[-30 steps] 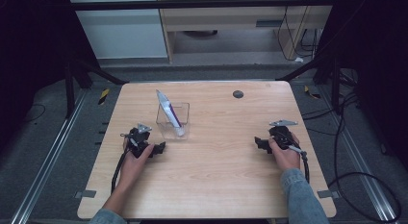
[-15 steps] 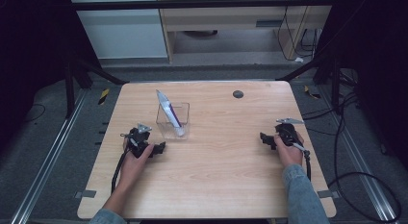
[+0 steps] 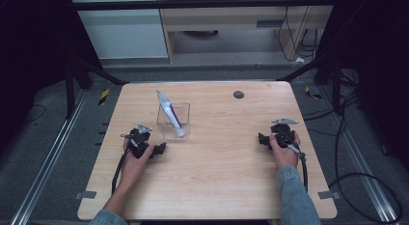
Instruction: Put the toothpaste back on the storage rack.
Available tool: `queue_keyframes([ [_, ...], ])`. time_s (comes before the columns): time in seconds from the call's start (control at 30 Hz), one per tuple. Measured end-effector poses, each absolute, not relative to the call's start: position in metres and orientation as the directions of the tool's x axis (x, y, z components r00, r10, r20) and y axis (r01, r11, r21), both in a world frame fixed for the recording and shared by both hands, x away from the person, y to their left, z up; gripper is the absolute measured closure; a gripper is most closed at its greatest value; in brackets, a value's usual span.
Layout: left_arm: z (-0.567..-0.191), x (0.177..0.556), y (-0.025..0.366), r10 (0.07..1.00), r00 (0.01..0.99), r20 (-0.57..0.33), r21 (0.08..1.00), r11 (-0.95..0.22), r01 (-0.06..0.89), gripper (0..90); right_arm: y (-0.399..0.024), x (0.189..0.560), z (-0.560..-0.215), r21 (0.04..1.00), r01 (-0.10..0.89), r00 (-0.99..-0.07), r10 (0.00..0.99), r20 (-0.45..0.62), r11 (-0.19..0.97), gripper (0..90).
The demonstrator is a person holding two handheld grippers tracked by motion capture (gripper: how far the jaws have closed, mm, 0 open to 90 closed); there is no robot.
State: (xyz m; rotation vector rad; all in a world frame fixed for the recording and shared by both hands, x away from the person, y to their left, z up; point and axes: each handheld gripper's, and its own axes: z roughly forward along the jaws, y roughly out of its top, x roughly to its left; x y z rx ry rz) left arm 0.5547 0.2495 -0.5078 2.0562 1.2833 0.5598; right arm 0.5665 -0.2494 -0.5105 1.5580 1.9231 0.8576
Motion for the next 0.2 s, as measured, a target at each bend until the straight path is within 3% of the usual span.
queue_keyframes([
  [0.17,-0.5078,0.5547,0.2495,0.901,0.432,0.02,0.711,-0.317,0.628,0.0,-0.2441,0.5664,-0.511,0.733,0.671,-0.17,0.985,0.003,0.114,3.2],
  [0.2,-0.5078,0.5547,0.2495,0.901,0.433,0.02,0.711,-0.317,0.628,0.0,-0.2406,0.5665,-0.5116,0.728,0.681,-0.119,0.993,0.0,0.082,1.2],
])
